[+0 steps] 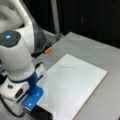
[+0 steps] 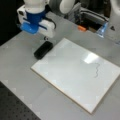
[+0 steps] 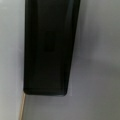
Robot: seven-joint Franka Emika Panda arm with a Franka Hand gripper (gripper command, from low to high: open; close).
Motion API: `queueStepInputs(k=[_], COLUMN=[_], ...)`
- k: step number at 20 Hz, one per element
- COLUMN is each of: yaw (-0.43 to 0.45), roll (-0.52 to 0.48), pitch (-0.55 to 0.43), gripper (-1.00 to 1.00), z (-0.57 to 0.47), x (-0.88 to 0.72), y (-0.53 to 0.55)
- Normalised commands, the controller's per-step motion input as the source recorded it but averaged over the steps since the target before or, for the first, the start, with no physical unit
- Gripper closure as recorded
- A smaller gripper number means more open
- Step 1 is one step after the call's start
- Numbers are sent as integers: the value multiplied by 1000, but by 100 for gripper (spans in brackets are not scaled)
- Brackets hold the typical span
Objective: Erasing curve lines
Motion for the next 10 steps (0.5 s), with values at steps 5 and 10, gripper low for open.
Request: queueStepInputs(k=[5, 10], yaw=[-1, -19], roll=[192, 209], pitch=[115, 128], gripper=[-100, -100], z=[-44, -15], x=[209, 214], y=[-142, -151])
